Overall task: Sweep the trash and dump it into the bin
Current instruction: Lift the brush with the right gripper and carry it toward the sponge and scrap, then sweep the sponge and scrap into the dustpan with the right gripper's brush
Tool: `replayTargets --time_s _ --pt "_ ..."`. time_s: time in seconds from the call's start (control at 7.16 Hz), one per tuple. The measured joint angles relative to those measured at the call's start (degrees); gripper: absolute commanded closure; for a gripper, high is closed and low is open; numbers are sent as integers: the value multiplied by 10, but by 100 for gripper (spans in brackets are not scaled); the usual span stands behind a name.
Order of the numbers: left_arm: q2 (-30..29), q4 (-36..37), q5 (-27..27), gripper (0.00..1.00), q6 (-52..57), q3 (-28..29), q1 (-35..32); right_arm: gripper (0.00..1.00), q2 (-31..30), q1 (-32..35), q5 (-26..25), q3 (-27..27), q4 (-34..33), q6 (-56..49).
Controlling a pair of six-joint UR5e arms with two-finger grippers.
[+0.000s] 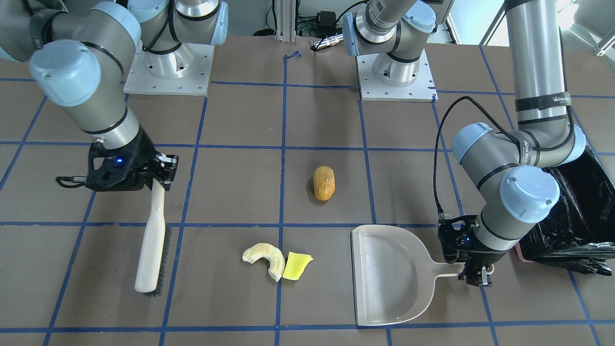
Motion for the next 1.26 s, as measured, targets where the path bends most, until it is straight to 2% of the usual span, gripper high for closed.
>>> replayTargets --time_s 0.42,1.26 --pt "-1 -1 0 100 -1 0 0 100 57 78 -3 2 -63 114" --pt "9 -13 23 100 -11 0 -6 100 81 109 6 4 -80 165"
